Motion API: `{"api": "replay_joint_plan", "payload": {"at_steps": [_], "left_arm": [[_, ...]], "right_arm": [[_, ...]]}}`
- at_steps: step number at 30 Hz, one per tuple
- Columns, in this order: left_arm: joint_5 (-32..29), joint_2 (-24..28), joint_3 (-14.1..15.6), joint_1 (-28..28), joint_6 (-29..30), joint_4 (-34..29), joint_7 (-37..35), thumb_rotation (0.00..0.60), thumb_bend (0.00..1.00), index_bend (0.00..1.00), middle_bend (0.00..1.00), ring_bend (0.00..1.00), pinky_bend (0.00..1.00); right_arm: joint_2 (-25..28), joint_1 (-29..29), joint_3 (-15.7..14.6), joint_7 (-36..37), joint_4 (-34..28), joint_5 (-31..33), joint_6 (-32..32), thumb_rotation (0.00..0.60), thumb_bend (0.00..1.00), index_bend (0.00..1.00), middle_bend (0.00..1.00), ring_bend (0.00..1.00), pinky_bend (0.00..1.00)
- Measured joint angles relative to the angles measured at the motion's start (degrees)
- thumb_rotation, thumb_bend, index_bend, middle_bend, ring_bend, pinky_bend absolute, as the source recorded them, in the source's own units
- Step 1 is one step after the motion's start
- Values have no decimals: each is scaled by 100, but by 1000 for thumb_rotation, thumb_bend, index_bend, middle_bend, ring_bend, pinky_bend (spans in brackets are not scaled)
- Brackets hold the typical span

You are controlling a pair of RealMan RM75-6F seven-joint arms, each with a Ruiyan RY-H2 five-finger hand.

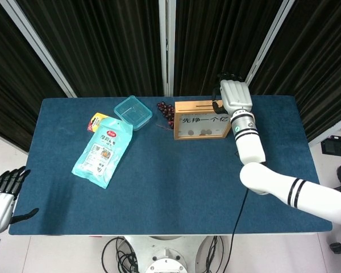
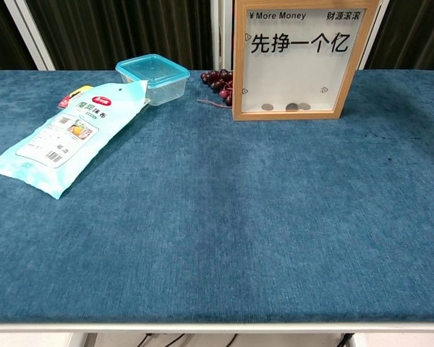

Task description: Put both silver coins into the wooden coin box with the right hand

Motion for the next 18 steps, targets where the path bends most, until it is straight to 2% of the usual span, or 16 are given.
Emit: {"api": "replay_joint_plan", "payload": {"at_steps": [8,18], "left_arm": [[-23,8,-3,-42,-83,57,-97,600,35,0,0,0,0],[-22,-11,0,-39,-63,142,-194,600,36,0,0,0,0]], "right_arm": [[-270,319,-320,-270,481,368,-107,600,372,784,126,0,0],[-408,418,-482,-226,629,339,-154,600,372,784,124,0,0]]}}
